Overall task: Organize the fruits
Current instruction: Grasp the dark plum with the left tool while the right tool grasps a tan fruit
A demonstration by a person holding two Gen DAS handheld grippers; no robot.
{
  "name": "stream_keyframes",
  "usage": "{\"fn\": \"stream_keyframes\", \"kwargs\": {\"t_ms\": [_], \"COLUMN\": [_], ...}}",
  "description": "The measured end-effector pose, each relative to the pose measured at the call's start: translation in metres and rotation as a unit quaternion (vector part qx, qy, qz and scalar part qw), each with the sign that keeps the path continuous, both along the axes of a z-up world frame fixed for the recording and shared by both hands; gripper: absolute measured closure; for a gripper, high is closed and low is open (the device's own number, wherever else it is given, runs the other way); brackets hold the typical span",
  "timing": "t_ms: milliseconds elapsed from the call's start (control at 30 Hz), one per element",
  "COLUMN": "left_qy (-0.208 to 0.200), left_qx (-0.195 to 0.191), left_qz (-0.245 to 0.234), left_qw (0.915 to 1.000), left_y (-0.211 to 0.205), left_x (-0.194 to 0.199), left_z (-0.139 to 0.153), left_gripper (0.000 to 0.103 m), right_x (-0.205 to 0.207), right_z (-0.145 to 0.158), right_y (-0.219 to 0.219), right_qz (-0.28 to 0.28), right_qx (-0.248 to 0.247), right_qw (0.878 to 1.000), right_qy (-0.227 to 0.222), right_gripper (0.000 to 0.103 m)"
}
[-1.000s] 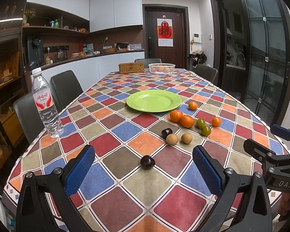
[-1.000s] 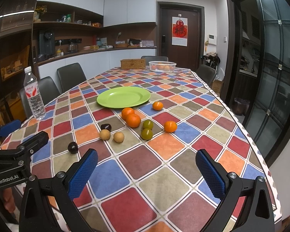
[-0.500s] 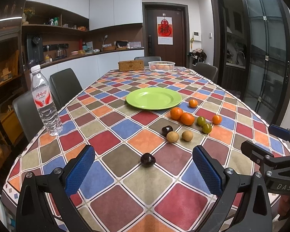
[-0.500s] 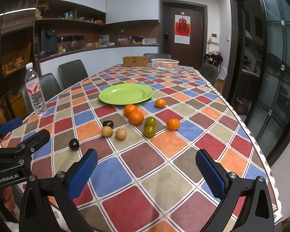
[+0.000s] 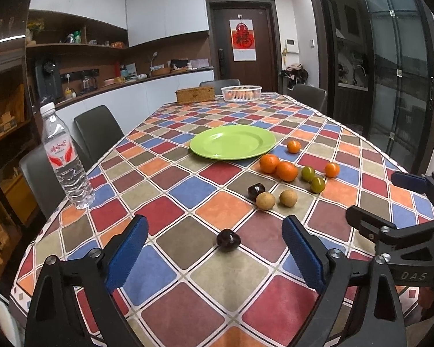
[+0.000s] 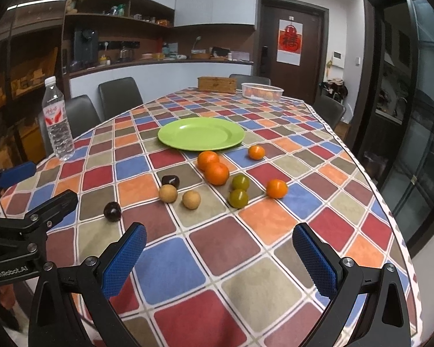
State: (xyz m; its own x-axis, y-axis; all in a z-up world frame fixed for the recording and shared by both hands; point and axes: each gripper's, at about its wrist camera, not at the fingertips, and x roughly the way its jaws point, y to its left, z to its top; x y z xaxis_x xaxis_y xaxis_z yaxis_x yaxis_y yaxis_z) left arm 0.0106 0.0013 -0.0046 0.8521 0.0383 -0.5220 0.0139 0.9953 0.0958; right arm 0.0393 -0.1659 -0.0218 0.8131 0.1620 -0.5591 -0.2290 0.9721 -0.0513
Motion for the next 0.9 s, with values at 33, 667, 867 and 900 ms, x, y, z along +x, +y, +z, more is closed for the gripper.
{"fn": "stream_keyframes", "kwargs": {"t_ms": [33, 667, 867, 900], "left_qy": [0.005, 0.114, 0.147, 0.152], "left_qx": [0.000, -0.022, -0.026, -0.027], "left_qz": [-0.003, -0.014, -0.018, -0.019], "left_qw": [1.0000, 0.9932, 0.9886, 0.9879], "left_y": [0.000, 0.007, 0.007, 0.007], "left_x": [0.004, 0.052, 0.066, 0.068], "left_z": [-0.002, -0.046, -0.059, -0.060], "left_gripper": [0.013, 0.049, 0.058, 0.058], "right_x": [0.003, 0.062, 0.079, 0.081], "right_z": [-0.001, -0.033, -0.044, -0.045], "right_y": [0.001, 0.029, 0.033, 0.034], "right_qz": [0.002, 0.055, 0.063, 0.065], "right_qx": [-0.001, -0.005, -0.006, -0.007], "right_qw": [1.000, 0.996, 0.993, 0.993], "right_qy": [0.001, 0.074, 0.098, 0.101], "right_gripper": [0.001, 0.025, 0.033, 0.035]}}
